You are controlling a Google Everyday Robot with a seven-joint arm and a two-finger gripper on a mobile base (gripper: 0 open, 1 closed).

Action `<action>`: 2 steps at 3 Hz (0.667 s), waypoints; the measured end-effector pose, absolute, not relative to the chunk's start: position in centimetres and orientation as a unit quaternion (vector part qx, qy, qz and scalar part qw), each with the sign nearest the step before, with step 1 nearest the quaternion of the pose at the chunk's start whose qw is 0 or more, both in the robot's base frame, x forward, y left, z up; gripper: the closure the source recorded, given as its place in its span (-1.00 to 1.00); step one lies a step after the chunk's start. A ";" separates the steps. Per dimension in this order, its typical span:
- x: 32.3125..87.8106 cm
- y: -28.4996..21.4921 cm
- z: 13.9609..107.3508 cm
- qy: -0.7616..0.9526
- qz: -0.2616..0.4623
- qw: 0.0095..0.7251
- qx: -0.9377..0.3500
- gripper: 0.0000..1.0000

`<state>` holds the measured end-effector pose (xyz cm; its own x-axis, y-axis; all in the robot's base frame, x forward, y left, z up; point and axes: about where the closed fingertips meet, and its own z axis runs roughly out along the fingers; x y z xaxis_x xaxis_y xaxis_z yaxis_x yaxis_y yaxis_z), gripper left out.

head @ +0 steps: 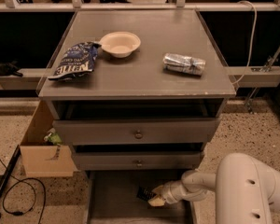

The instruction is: Place rxbar chocolate into bottom drawer

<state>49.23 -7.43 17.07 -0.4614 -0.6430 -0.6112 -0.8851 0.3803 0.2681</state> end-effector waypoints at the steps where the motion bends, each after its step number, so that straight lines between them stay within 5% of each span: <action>1: 49.2 -7.4 17.1 0.804 0.290 0.209 -0.475 -0.62; 2: 49.2 -7.4 17.1 0.804 0.290 0.209 -0.475 -1.00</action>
Offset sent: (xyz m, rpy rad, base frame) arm 0.0000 0.0000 0.0000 0.0000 0.0000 0.0000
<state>49.22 -7.42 17.06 -0.4615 -0.6430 -0.6112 -0.8851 0.3802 0.2683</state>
